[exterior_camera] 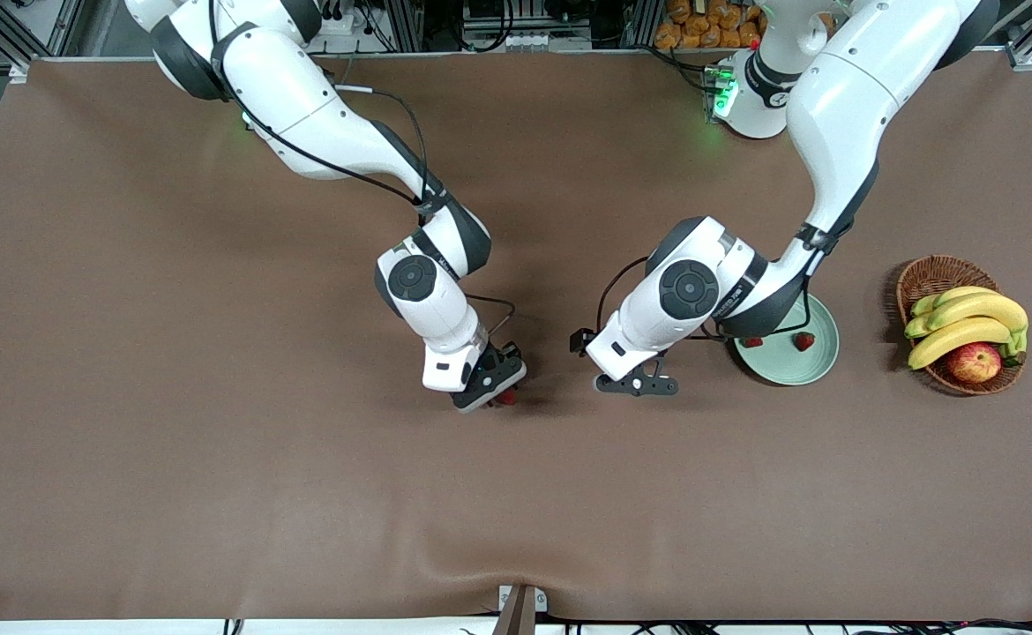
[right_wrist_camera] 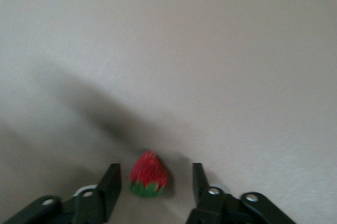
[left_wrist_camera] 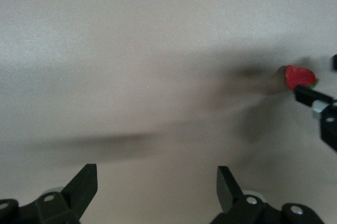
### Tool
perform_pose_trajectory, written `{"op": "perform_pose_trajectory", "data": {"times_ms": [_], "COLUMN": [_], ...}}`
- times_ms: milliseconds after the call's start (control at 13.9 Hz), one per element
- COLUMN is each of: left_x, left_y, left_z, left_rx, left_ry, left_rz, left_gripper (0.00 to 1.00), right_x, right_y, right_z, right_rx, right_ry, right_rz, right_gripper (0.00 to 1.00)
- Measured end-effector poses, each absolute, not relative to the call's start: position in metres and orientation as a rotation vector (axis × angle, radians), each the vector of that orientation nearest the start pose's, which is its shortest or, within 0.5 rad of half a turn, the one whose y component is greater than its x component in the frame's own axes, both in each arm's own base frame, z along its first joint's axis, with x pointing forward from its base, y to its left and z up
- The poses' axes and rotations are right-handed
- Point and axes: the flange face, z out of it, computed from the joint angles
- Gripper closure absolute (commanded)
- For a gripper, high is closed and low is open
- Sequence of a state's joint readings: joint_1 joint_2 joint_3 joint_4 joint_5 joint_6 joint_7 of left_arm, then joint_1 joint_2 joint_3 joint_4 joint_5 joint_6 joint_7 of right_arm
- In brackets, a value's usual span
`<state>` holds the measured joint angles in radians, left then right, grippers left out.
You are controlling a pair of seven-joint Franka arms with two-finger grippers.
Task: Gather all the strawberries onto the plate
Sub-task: 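Lift the last strawberry with the right gripper and set it mid-table, then grasp the strawberry with the left gripper while the right gripper withdraws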
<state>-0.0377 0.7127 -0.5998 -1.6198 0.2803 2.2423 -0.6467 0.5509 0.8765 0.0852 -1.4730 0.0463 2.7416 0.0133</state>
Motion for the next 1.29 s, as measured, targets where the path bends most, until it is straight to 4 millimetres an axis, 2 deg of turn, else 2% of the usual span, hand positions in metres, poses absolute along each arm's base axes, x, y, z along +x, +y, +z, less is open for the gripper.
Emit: {"op": "perform_pose_trajectory", "data": {"times_ms": [216, 360, 575, 791, 935, 1007, 1151, 1294], "left_x": [0.593, 0.589, 0.583, 0.583, 0.579, 0.575, 0.567, 0.568], "left_y": [-0.358, -0.364, -0.387, -0.428, -0.452, -0.463, -0.482, -0.489], "left_z": [0.265, 0.265, 0.270, 0.266, 0.246, 0.234, 0.221, 0.219], "left_rx": [-3.291, -3.291, -3.309, -3.353, -3.351, -3.348, -3.366, -3.402], "left_ry": [0.068, 0.082, 0.044, -0.026, -0.036, -0.039, -0.082, -0.134], "left_rz": [0.093, 0.094, 0.077, 0.020, -0.065, -0.115, -0.214, -0.300], "left_gripper": [0.00, 0.00, 0.00, 0.00, 0.00, 0.00, 0.00, 0.00], "right_x": [0.642, 0.665, 0.699, 0.726, 0.734, 0.735, 0.733, 0.724], "right_y": [0.399, 0.361, 0.275, 0.167, 0.106, 0.082, 0.048, 0.032], "right_z": [0.226, 0.250, 0.282, 0.293, 0.296, 0.301, 0.323, 0.355], "right_rx": [-2.805, -2.844, -2.928, -2.997, -3.036, -3.059, -3.102, -3.123], "right_ry": [-0.695, -0.625, -0.512, -0.370, -0.274, -0.233, -0.175, -0.145], "right_rz": [-0.564, -0.548, -0.458, -0.386, -0.348, -0.329, -0.280, -0.215], "right_gripper": [0.00, 0.00, 0.00, 0.00, 0.00, 0.00, 0.00, 0.00]}}
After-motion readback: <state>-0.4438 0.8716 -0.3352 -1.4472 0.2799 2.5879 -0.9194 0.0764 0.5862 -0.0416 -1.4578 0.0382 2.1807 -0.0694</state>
